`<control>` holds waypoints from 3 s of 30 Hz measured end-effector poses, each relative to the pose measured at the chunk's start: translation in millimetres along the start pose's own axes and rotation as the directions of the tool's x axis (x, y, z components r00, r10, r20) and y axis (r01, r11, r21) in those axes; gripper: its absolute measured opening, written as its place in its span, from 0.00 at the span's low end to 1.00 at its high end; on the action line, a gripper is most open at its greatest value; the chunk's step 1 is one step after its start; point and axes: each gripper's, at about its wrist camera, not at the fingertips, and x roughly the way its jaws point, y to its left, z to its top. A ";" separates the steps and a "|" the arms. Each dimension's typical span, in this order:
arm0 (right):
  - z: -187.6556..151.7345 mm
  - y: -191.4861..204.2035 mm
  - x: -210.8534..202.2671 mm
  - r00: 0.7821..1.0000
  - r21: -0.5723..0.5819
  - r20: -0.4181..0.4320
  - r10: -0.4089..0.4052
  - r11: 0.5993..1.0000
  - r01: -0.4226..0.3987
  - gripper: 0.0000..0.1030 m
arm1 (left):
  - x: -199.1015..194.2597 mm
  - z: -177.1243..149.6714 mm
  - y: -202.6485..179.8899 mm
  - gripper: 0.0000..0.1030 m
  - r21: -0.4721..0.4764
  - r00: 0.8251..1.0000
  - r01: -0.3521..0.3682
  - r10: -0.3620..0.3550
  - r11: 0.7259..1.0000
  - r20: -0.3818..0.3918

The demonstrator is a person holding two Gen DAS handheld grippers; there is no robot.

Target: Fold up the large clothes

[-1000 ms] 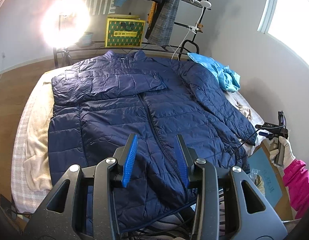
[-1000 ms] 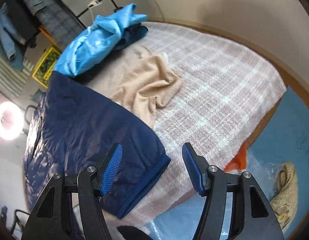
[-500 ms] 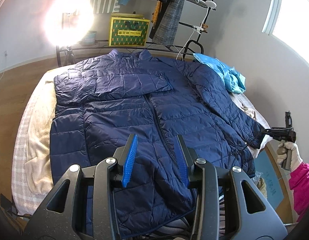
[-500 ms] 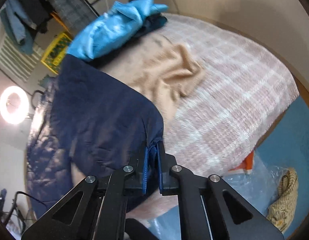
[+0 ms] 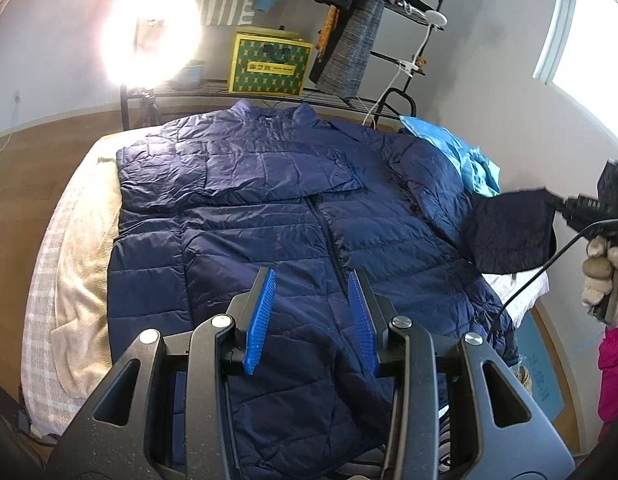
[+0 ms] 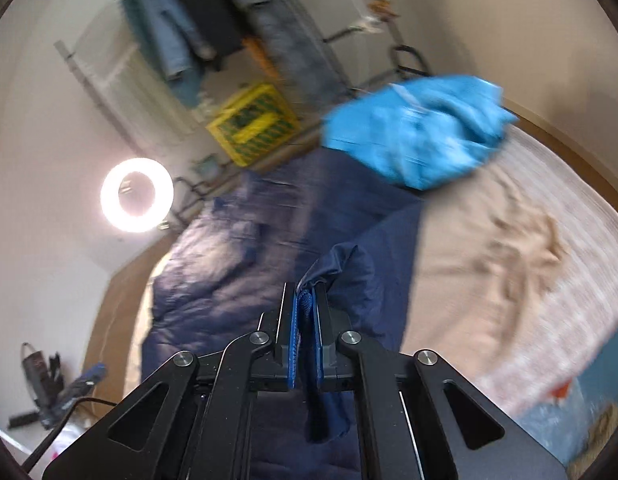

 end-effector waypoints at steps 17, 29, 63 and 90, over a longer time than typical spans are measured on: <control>-29.6 172.6 177.8 0.959 -0.270 -0.266 0.095 0.948 -0.169 0.05 | 3.3 0.7 83.8 0.37 -0.138 0.996 -0.086 0.086 0.987 -0.003; -57.2 186.2 220.6 0.939 -0.315 -0.329 0.103 0.925 -0.212 0.23 | 32.8 19.2 117.8 0.37 -0.195 0.996 -0.093 0.091 0.976 -0.020; -49.7 13.0 101.1 0.989 -0.207 -0.120 -0.086 0.977 0.060 0.41 | 235.4 46.5 -20.0 0.06 -0.073 0.929 0.169 -0.183 0.983 -0.320; -78.4 -7.8 172.4 0.946 -0.239 -0.258 -0.196 0.962 0.134 0.41 | 266.9 138.5 166.3 0.03 -0.173 0.975 -0.184 0.158 0.968 -0.156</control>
